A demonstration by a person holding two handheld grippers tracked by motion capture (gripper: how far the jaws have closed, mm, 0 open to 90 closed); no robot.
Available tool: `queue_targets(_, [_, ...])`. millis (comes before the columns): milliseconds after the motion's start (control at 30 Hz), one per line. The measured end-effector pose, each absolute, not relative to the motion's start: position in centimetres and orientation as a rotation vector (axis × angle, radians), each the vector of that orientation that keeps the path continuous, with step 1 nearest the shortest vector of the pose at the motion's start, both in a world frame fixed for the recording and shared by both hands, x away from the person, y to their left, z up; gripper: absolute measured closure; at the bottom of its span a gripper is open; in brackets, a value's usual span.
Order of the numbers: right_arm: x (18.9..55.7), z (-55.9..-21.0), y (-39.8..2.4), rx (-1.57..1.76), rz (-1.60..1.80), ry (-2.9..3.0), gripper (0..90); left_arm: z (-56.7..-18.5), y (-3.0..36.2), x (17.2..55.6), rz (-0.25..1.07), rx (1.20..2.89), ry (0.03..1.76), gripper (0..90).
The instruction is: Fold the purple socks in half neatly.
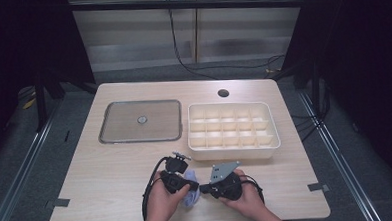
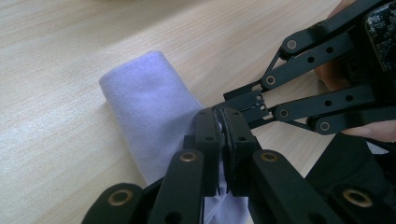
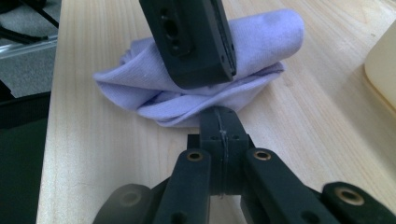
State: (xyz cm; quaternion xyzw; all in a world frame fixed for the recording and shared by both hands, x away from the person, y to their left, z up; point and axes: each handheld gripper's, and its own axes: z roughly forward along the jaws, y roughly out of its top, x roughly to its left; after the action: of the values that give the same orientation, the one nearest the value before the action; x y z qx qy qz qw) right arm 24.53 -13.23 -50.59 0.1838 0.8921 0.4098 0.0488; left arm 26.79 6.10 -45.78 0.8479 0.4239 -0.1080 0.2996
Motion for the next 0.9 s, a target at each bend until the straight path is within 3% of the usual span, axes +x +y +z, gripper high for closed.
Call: queue_targets(900, [25.4, -49.0, -15.9, 0.682, 1.307, 2.637, 90.0, -47.3, 4.7, 26.0, -0.276, 2.269, 1.053, 84.8])
